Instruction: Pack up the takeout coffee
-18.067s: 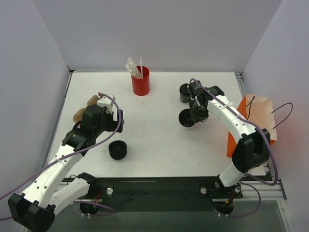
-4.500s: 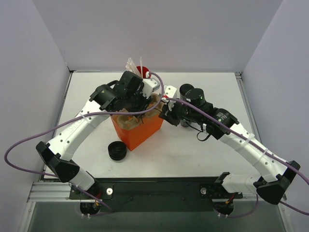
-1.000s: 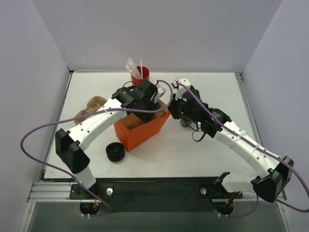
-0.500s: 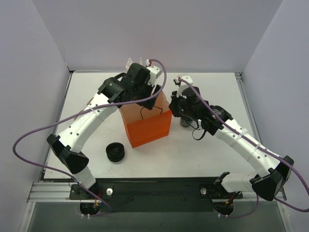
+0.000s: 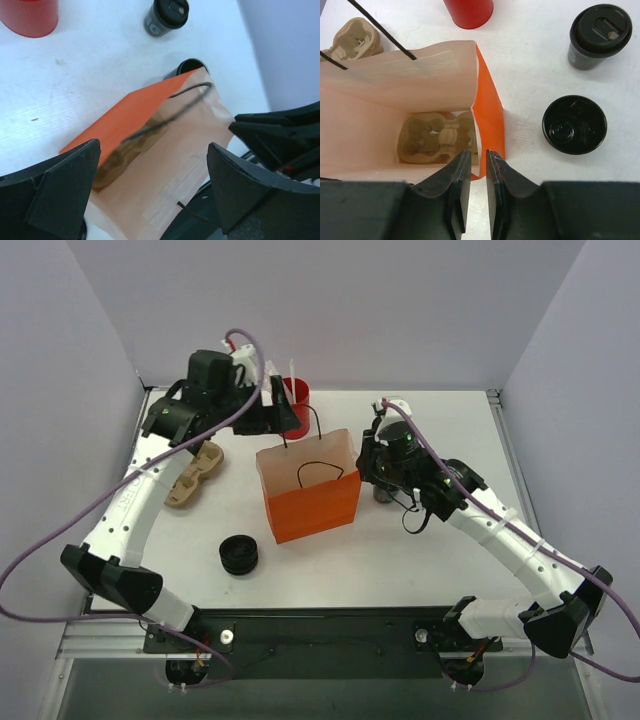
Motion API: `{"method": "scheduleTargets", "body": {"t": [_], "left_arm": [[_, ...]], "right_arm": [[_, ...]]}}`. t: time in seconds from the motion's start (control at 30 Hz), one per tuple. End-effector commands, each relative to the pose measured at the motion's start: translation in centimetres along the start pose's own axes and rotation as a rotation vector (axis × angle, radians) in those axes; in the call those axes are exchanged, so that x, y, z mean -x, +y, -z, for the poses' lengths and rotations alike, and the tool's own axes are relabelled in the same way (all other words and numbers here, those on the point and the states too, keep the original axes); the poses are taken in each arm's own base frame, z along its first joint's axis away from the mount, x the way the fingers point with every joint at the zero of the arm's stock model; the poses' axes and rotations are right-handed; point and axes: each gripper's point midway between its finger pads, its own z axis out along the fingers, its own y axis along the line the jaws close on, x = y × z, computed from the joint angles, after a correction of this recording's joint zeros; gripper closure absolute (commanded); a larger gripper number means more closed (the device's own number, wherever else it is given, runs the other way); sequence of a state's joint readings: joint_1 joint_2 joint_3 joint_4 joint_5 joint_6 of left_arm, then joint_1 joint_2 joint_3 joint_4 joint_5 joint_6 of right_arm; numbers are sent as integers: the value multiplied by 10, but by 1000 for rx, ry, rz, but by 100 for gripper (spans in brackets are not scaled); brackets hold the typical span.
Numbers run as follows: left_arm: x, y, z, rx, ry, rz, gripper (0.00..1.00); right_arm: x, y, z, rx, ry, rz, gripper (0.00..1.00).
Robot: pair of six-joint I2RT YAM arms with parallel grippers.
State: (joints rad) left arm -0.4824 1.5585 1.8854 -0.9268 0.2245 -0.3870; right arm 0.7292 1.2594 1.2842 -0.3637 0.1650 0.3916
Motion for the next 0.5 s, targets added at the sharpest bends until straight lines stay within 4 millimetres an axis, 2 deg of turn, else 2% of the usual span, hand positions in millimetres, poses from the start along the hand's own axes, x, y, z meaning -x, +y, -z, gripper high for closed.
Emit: {"method": "scheduleTargets", "body": {"t": [0.0, 0.07, 0.1, 0.13, 0.2, 0.23, 0.3, 0.37, 0.4, 0.43, 0.47], "left_arm": [[17, 0, 27, -242, -42, 316, 3], [16, 19, 36, -161, -66, 316, 3], [24, 25, 47, -100, -112, 287, 3], [20, 42, 54, 18, -123, 281, 3], [21, 56, 68, 109, -159, 243, 3], [17, 64, 71, 154, -159, 242, 3], [9, 67, 77, 177, -165, 268, 3], [-11, 76, 70, 189, -144, 393, 3], [-12, 78, 85, 161, -187, 441, 3], [-25, 86, 72, 132, -191, 489, 3], [-26, 78, 77, 48, -207, 576, 3]], "right_arm": [[6, -3, 18, -6, -28, -23, 76], [10, -7, 24, -32, -40, -34, 70], [13, -13, 30, -62, -41, -43, 66], [15, -15, 34, -67, -43, -47, 57], [17, -16, 39, -63, -42, -38, 43], [18, -16, 43, -57, -47, -33, 32], [19, -19, 48, -65, -54, -28, 27], [20, -21, 54, -59, -58, -10, 19], [19, -20, 55, -46, -54, 1, 17], [19, -18, 58, -25, -51, 3, 13], [19, -18, 60, -22, -49, 10, 3]]}}
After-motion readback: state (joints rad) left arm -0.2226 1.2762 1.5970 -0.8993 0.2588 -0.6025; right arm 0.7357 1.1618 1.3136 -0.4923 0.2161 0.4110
